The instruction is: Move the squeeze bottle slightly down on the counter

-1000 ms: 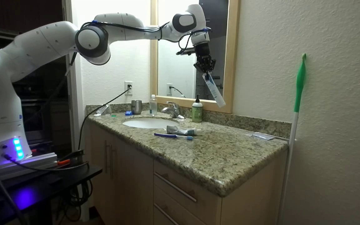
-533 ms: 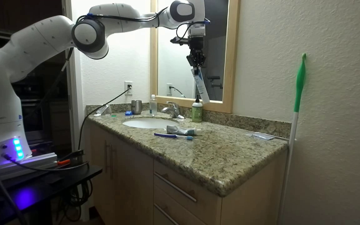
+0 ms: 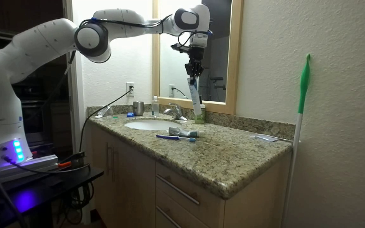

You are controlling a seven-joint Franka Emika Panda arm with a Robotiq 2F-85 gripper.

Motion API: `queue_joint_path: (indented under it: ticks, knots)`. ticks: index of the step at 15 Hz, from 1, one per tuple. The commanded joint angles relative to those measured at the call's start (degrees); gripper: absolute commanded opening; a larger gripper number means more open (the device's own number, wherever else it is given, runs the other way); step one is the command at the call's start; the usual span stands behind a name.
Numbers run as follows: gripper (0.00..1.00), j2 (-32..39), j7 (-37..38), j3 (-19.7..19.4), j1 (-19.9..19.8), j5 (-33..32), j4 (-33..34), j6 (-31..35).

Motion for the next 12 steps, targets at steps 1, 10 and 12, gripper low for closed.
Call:
queue_joint_path:
  ticks: [1,10,12]
  knots:
    - [0.03,3.5,-4.8,0.6,-1.4,1.3,1.6,-8.9]
    - [0.03,4.7,-16.7,1.0,-5.3,3.4,1.5,-17.2]
    - [0.03,4.5,-21.3,0.9,-5.4,2.8,1.0,-15.8]
